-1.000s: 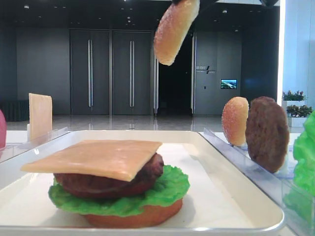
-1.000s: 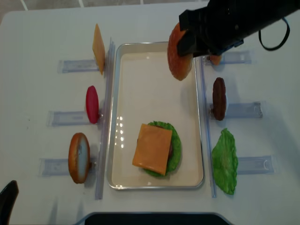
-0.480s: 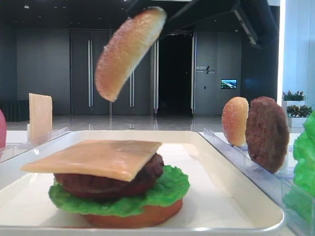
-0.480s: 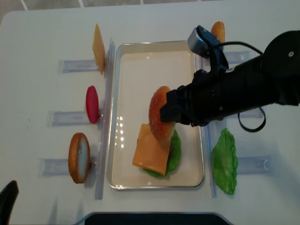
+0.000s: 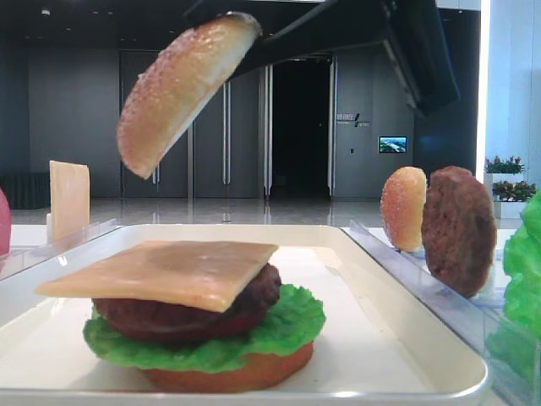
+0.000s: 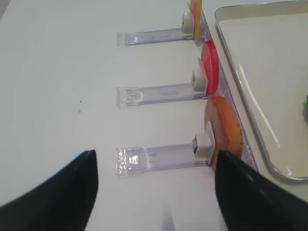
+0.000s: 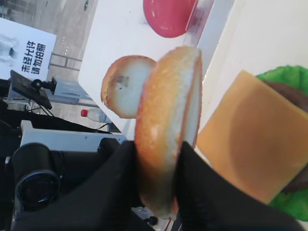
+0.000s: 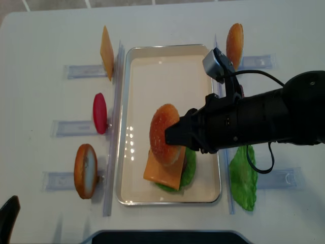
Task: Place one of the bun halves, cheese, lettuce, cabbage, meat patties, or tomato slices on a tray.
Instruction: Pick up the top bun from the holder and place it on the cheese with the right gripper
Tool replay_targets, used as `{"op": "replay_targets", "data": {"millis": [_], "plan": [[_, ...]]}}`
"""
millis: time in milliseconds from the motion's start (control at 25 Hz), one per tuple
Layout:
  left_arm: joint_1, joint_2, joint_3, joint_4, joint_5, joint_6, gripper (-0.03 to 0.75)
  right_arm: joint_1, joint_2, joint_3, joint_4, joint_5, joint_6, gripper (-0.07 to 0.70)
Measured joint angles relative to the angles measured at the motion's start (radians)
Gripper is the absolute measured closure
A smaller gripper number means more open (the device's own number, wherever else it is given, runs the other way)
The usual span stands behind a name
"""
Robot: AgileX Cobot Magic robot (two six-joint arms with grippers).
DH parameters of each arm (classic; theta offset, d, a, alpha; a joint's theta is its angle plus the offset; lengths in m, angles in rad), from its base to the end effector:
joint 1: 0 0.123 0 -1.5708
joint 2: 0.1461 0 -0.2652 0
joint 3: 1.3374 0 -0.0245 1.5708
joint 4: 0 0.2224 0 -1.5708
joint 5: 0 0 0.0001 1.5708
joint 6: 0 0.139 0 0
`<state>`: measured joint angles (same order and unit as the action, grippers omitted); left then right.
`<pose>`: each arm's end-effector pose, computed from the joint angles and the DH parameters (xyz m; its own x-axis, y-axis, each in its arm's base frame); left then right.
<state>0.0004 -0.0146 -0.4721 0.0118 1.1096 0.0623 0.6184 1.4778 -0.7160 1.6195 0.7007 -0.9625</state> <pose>0.0300 0.0015 0.2281 -0.5098 0.0673 -0.8576 0.0250 0.9977 0.0634 0.1833 0.2404 0.2052 -0.9168 -0.0678 -0.3935 -0.3778 0.4660 0.8001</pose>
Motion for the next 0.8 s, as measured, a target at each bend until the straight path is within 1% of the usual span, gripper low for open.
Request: {"op": "replay_targets", "data": {"millis": [80,200,360,560,800], "plan": [[0.000,0.000,0.000,0.000,0.000,0.000,0.139,0.000,0.032,0.000,0.022,0.032,-0.021,0.414],[0.000,0.000,0.000,0.000,0.000,0.000,0.139,0.000,0.085,0.000,0.074,0.095,-0.074,0.414],[0.000,0.000,0.000,0.000,0.000,0.000,0.139,0.000,0.145,0.000,0.128,0.158,-0.135,0.414],[0.000,0.000,0.000,0.000,0.000,0.000,0.139,0.000,0.213,0.001,0.155,0.185,-0.165,0.414],[0.000,0.000,0.000,0.000,0.000,0.000,0.139,-0.005,0.243,0.001,0.156,0.189,-0.186,0.414]]}}
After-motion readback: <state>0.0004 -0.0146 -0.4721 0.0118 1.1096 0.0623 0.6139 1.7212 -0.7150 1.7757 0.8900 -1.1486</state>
